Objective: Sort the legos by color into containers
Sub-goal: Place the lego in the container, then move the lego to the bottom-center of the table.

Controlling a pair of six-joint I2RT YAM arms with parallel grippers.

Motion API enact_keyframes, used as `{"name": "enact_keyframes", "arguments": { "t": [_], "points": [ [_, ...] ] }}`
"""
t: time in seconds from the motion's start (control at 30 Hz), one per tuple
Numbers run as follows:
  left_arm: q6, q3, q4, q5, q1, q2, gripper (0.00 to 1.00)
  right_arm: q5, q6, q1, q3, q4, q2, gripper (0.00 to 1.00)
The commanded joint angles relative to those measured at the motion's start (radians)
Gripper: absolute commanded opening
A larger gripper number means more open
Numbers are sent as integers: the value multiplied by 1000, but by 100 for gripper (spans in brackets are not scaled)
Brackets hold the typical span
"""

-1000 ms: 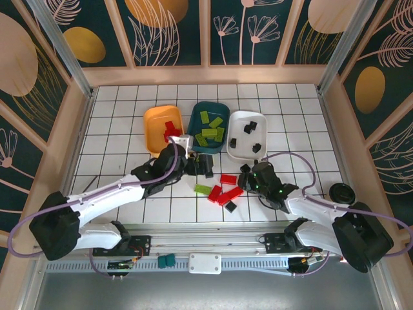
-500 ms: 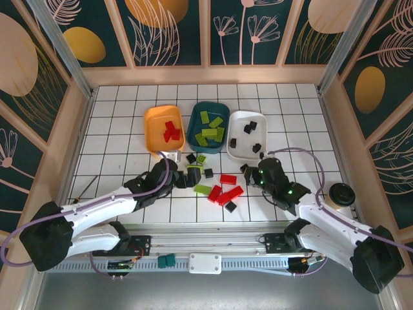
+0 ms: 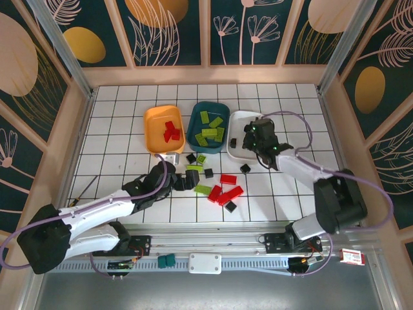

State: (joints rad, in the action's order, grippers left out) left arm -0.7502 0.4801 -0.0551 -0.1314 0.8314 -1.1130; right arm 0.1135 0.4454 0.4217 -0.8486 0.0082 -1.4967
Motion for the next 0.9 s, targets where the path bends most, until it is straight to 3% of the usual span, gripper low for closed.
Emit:
{"name": "enact_keyframes", "arguments": {
  "t": [0.0,0.07,0.13,0.23,0.37,0.5,0.87],
  "points": [
    [-13,-31,8,19,3,32,99,-32,-33,-15,-80,52,-91,15],
    [-8,-38,7,28,3,39,99,-39,-32,-16,-108,50,-137,28],
    [4,-34,15,43,4,35,98,-42,-27,-15,-127,44,-162,49],
    [30,-5,33,50,30,8,95,-50,-18,-14,-127,46,-147,61],
    [79,87,89,-11,135,-87,95,-52,-10,-10,-86,56,-85,65],
    [112,164,110,-34,215,-221,87,-44,-4,-8,-25,56,-23,65],
    [158,301,135,-135,270,-450,77,-52,13,-8,105,68,118,66]
  ]
}}
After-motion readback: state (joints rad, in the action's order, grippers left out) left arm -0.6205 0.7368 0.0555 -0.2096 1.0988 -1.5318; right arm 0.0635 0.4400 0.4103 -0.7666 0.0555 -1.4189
